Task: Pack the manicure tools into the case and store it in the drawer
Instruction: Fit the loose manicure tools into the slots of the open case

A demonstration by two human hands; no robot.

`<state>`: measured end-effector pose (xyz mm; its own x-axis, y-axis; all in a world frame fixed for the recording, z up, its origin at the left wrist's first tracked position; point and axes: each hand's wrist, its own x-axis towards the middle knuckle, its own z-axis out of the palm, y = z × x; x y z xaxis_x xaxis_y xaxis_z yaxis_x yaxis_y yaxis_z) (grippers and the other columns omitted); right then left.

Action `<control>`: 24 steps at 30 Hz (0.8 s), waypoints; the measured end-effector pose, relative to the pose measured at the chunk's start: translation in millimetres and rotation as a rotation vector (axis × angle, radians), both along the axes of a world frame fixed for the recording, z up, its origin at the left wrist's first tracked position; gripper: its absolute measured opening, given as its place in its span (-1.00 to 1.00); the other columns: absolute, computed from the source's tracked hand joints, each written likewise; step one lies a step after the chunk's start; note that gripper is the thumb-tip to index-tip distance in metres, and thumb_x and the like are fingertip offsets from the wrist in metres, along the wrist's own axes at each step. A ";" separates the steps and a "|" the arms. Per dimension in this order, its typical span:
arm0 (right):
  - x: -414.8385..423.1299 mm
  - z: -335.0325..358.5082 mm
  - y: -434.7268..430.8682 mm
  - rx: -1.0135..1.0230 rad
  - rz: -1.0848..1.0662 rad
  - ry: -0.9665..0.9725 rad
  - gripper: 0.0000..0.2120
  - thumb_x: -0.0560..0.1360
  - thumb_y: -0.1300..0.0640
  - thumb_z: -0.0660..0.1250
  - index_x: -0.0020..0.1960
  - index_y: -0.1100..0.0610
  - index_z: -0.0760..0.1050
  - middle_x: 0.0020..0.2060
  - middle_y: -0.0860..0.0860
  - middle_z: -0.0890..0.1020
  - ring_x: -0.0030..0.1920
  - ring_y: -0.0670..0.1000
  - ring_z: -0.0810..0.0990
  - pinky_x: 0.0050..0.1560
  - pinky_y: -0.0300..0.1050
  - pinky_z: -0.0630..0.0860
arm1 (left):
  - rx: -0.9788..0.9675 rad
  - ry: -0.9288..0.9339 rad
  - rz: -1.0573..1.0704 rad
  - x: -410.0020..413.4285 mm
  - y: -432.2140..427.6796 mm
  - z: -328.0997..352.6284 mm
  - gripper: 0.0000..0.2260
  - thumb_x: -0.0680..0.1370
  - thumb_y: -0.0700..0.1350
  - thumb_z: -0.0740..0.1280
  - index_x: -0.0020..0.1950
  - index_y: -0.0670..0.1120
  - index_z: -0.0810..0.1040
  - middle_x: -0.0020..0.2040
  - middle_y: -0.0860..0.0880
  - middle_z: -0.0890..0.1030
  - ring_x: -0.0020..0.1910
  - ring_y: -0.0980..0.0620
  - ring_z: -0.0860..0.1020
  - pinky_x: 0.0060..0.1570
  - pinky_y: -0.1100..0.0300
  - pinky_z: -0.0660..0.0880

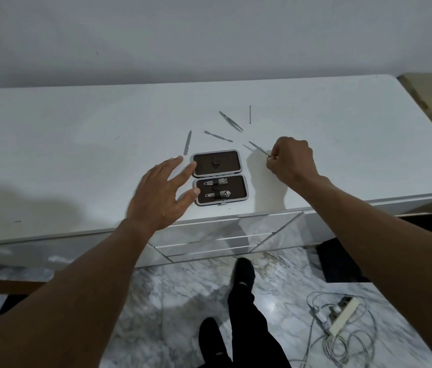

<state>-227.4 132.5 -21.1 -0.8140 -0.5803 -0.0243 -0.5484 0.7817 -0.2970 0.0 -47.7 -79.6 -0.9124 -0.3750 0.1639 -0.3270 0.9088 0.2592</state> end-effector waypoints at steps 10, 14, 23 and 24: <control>3.6 4.7 5.9 0.059 0.005 0.014 -0.85 0.35 0.31 0.32 -0.26 0.41 0.57 -0.35 0.26 0.56 -0.28 0.25 0.47 -0.27 -0.07 0.40 | 0.000 -0.007 0.008 0.0 -0.8 -0.6 -0.49 0.59 0.24 0.09 0.52 0.11 0.27 0.52 -0.03 0.32 0.48 -0.04 0.27 0.43 0.03 0.19; 2.2 8.1 6.0 0.069 0.001 -0.007 -0.81 0.41 0.24 0.38 -0.27 0.38 0.58 -0.37 0.24 0.54 -0.26 0.24 0.49 -0.24 -0.10 0.33 | 0.004 -0.003 0.005 0.7 -1.2 -1.3 -0.49 0.59 0.24 0.10 0.52 0.12 0.27 0.52 -0.02 0.31 0.48 -0.03 0.27 0.43 0.02 0.20; 12.8 21.9 7.6 0.058 0.190 -0.006 -0.86 0.43 0.27 0.33 -0.20 0.30 0.64 -0.29 0.23 0.70 -0.21 0.25 0.62 -0.15 -0.06 0.52 | 0.023 -0.019 0.013 0.6 -1.1 -0.1 -0.46 0.57 0.28 0.06 0.52 0.14 0.25 0.53 -0.01 0.29 0.50 -0.03 0.24 0.44 0.02 0.16; 16.7 26.1 8.1 0.032 0.240 -0.011 -0.87 0.44 0.25 0.34 -0.16 0.26 0.67 -0.27 0.19 0.71 -0.21 0.20 0.64 -0.13 -0.10 0.51 | 0.025 -0.024 0.013 0.5 -1.3 0.3 -0.46 0.57 0.29 0.05 0.52 0.14 0.25 0.53 -0.01 0.29 0.50 -0.03 0.24 0.45 0.01 0.16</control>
